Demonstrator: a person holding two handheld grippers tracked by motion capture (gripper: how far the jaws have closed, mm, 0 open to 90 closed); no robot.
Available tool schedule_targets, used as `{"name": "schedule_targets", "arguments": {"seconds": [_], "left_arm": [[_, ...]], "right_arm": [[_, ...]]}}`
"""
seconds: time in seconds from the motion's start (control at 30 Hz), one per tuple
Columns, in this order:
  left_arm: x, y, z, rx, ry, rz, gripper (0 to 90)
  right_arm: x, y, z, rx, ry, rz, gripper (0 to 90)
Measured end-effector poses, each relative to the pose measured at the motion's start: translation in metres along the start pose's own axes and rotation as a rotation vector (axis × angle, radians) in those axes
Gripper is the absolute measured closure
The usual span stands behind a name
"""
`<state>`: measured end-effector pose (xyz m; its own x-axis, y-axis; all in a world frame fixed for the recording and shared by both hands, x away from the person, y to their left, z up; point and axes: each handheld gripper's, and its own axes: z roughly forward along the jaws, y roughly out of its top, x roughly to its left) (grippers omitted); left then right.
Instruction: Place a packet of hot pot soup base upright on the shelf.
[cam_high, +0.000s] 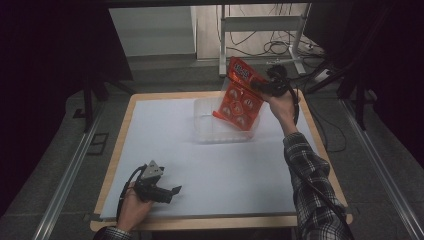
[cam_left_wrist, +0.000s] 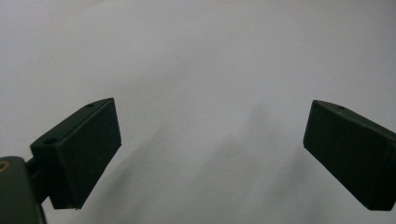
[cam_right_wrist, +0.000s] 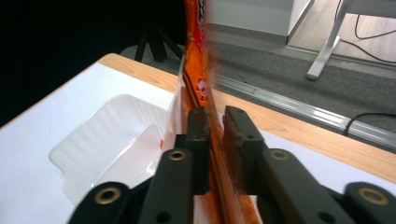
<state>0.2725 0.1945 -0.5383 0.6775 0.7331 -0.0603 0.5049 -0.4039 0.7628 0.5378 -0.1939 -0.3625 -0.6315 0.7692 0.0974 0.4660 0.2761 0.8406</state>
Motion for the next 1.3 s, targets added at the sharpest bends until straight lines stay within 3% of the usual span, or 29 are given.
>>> {"name": "schedule_targets", "arguments": {"seconds": [0.23, 0.33, 0.5, 0.8, 1.07, 1.3], "left_arm": [[0.0, 0.0, -0.002, -0.015, -0.003, -0.002, 3.8], [0.0, 0.0, -0.001, -0.017, -0.006, -0.001, 3.8], [0.0, 0.0, -0.002, -0.022, -0.005, 0.005, 3.8], [-0.001, 0.001, -0.001, -0.021, -0.007, 0.009, 3.8], [-0.002, 0.003, 0.001, -0.022, -0.012, 0.018, 3.8], [-0.002, 0.003, 0.001, -0.021, -0.007, 0.025, 3.8]], "right_arm": [[0.005, 0.004, -0.004, -0.018, -0.027, -0.043, 50.0], [0.006, 0.004, -0.006, -0.028, -0.012, -0.05, 38.0], [0.005, 0.0, -0.01, -0.026, -0.007, -0.053, 26.3], [0.008, -0.01, -0.016, 0.008, -0.007, -0.111, 10.5], [0.007, -0.023, -0.026, 0.018, -0.033, -0.136, 6.8], [0.011, -0.034, -0.031, 0.034, -0.025, -0.139, 4.0]]}}
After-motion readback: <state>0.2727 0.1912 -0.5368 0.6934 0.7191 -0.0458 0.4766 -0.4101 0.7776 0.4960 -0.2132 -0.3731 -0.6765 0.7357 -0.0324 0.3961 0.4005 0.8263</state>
